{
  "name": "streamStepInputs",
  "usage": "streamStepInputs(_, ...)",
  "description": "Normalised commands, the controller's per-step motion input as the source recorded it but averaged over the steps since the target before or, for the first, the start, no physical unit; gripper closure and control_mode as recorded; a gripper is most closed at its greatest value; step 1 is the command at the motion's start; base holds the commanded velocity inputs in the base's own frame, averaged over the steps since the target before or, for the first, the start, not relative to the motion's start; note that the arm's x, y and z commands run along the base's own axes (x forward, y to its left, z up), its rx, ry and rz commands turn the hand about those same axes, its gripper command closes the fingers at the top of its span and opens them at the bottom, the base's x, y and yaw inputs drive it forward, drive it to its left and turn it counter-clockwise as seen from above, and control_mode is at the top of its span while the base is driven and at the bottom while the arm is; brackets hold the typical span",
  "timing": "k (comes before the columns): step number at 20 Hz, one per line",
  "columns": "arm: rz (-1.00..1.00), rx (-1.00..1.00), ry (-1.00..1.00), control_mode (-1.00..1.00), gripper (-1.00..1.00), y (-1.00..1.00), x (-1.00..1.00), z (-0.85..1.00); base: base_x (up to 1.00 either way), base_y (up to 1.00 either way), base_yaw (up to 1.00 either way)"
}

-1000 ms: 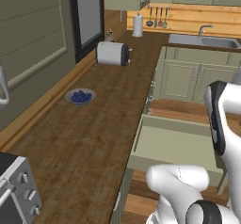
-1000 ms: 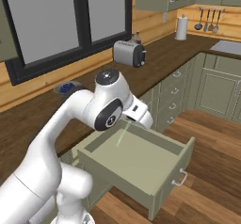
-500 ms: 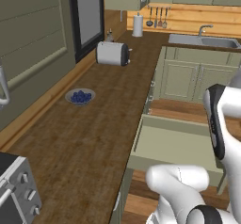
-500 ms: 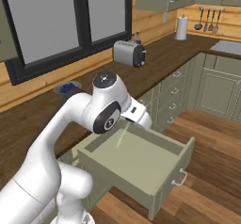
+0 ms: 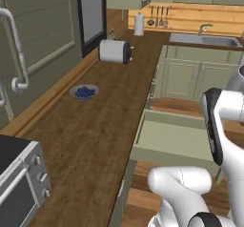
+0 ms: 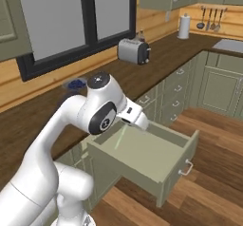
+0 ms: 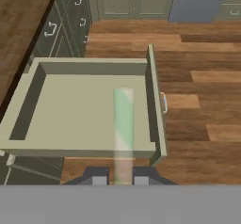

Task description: Take a straw from the drawer in front and place it inside the glass cup on the dining counter.

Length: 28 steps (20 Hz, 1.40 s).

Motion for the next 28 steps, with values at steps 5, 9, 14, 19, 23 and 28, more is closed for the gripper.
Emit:
streamStepInputs(5,0.00,0.00,0.00,1.00,1.00,0.00,0.00,0.00,-0.82,0.00,-0.19)
streamStepInputs(9,0.00,0.00,0.00,1.00,1.00,0.00,0.00,0.00,-0.70,0.00,-0.36)
streamStepInputs(14,0.00,0.00,0.00,1.00,1.00,0.00,0.00,0.00,-0.53,-0.01,-0.48)
streamStepInputs(19,0.00,0.00,0.00,1.00,1.00,0.00,0.00,0.00,-0.38,0.00,-0.58)
streamStepInputs(23,0.00,0.00,0.00,1.00,1.00,0.00,0.00,0.00,-0.31,-0.06,-0.63)
streamStepInputs(28,0.00,0.00,0.00,1.00,1.00,0.00,0.00,0.00,-0.22,-0.06,-0.66)
